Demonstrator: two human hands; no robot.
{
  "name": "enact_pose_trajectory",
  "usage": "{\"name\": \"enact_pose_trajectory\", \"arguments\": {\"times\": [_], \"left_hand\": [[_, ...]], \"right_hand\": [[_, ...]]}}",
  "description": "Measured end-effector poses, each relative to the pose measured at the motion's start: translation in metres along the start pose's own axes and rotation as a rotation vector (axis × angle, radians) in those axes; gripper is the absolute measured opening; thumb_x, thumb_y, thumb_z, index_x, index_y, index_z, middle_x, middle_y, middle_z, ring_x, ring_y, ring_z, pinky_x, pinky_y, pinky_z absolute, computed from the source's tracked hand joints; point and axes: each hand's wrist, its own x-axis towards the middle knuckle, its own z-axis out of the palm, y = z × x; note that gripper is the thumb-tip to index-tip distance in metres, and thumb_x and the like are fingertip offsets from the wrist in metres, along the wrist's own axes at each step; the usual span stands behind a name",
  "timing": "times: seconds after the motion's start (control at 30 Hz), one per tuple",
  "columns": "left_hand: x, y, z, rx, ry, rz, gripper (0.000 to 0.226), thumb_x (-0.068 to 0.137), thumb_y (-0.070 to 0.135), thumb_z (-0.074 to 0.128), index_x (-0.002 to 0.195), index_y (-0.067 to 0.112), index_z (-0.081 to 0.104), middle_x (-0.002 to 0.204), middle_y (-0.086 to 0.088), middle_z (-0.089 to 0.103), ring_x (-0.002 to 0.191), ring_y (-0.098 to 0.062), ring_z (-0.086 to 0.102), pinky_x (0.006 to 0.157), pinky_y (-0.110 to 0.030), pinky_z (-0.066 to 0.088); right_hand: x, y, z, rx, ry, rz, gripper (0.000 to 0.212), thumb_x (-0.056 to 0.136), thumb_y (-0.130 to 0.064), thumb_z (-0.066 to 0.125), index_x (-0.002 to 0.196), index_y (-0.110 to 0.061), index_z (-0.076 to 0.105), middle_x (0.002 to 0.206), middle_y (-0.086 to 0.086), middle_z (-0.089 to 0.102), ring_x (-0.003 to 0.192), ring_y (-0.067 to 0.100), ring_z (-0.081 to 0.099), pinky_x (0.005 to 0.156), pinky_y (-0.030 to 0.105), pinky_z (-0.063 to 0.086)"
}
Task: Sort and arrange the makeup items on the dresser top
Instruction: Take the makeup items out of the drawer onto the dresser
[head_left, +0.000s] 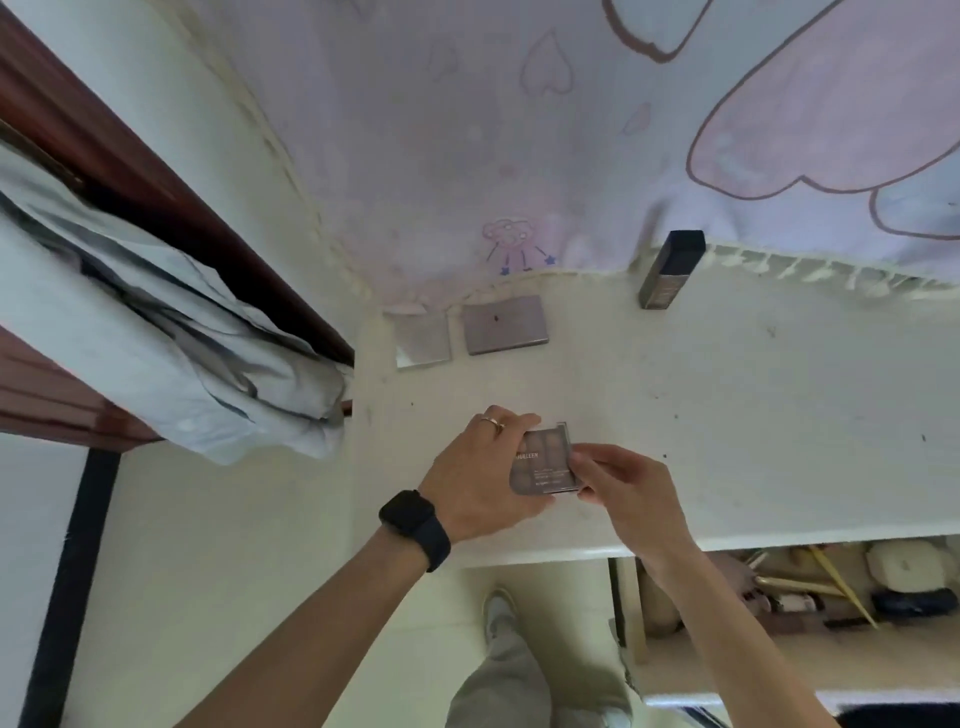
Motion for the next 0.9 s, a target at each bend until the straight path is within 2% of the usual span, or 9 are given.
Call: {"name": "enact_pose_trajectory", "arguments": {"times": [0.07, 0.13, 0.2, 0.3, 0.43, 0.57, 0.7, 0.8, 0.9], "left_hand": [[-0.001, -0.022, -0.012, 0.046, 0.081, -0.038, 0.079, 0.072, 0.06, 0.072, 0.139, 0.033, 0.041, 0.131, 0.009, 0.043, 0.117, -0.009, 0.045, 0.094, -0.025, 0.045], [0.001, -0.05, -0.027, 0.034, 0.159, -0.123, 0.076, 0.073, 0.053, 0.074, 0.139, 0.031, 0.043, 0.132, 0.007, 0.045, 0.118, -0.015, 0.046, 0.099, -0.032, 0.044], [0.002, -0.079, -0.041, 0.078, 0.221, -0.196, 0.075, 0.072, 0.049, 0.077, 0.138, 0.029, 0.047, 0.133, 0.004, 0.049, 0.119, -0.022, 0.048, 0.099, -0.038, 0.044], [0.0, -0.112, -0.053, 0.073, 0.221, -0.258, 0.077, 0.067, 0.048, 0.081, 0.135, 0.03, 0.051, 0.13, 0.004, 0.053, 0.119, -0.024, 0.048, 0.1, -0.039, 0.043], [0.0, -0.124, -0.054, 0.064, 0.18, -0.231, 0.08, 0.067, 0.047, 0.075, 0.14, 0.031, 0.049, 0.137, 0.005, 0.047, 0.122, -0.023, 0.045, 0.108, -0.037, 0.04], [0.0, -0.118, -0.049, 0.114, 0.217, -0.251, 0.082, 0.066, 0.046, 0.062, 0.144, 0.031, 0.047, 0.141, 0.004, 0.046, 0.128, -0.026, 0.037, 0.113, -0.038, 0.032], [-0.001, -0.115, -0.044, 0.057, 0.202, -0.299, 0.083, 0.071, 0.024, 0.073, 0.147, 0.03, 0.041, 0.145, 0.002, 0.041, 0.132, -0.026, 0.031, 0.113, -0.04, 0.033], [-0.007, -0.102, -0.039, 0.076, 0.257, -0.297, 0.084, 0.071, 0.013, 0.074, 0.146, 0.028, 0.039, 0.148, -0.005, 0.037, 0.133, -0.034, 0.031, 0.109, -0.049, 0.04], [-0.023, -0.075, -0.015, 0.173, 0.37, -0.238, 0.073, 0.069, 0.019, 0.066, 0.14, 0.021, 0.049, 0.148, -0.01, 0.037, 0.133, -0.035, 0.031, 0.108, -0.058, 0.037]], "right_hand": [[0.008, -0.001, 0.014, -0.134, 0.018, -0.073, 0.016, 0.096, -0.04, 0.064, 0.105, -0.034, 0.075, 0.09, -0.021, 0.076, 0.088, -0.001, 0.07, 0.077, 0.011, 0.051], [0.018, 0.003, 0.017, -0.405, 0.174, -0.206, 0.019, 0.095, -0.046, 0.061, 0.111, -0.038, 0.068, 0.103, -0.03, 0.068, 0.102, -0.008, 0.058, 0.086, 0.011, 0.043], [0.024, 0.015, 0.01, -0.622, 0.352, -0.335, 0.026, 0.096, -0.037, 0.064, 0.119, -0.026, 0.066, 0.118, -0.017, 0.063, 0.116, 0.008, 0.049, 0.097, 0.028, 0.044], [0.027, 0.041, 0.002, -0.745, 0.491, -0.528, 0.022, 0.092, -0.015, 0.07, 0.114, -0.008, 0.069, 0.121, 0.005, 0.065, 0.114, 0.027, 0.051, 0.095, 0.044, 0.051], [0.034, 0.047, 0.004, -0.741, 0.531, -0.537, 0.024, 0.092, -0.028, 0.063, 0.107, -0.011, 0.07, 0.117, 0.003, 0.065, 0.11, 0.027, 0.052, 0.094, 0.039, 0.049], [0.035, 0.046, 0.006, -0.797, 0.543, -0.558, 0.022, 0.092, -0.026, 0.065, 0.106, -0.01, 0.07, 0.116, 0.005, 0.065, 0.108, 0.03, 0.054, 0.091, 0.04, 0.049], [0.034, 0.045, 0.008, -0.853, 0.533, -0.525, 0.018, 0.091, -0.023, 0.067, 0.106, -0.012, 0.069, 0.116, 0.005, 0.063, 0.108, 0.031, 0.053, 0.089, 0.042, 0.049], [0.029, 0.039, 0.008, -0.867, 0.483, -0.492, 0.019, 0.092, -0.021, 0.066, 0.108, -0.012, 0.069, 0.117, 0.006, 0.063, 0.109, 0.033, 0.055, 0.087, 0.045, 0.05], [0.02, 0.032, 0.004, -0.744, 0.425, -0.478, 0.025, 0.093, -0.016, 0.063, 0.116, -0.008, 0.069, 0.123, 0.008, 0.064, 0.115, 0.033, 0.057, 0.093, 0.044, 0.051]]}}
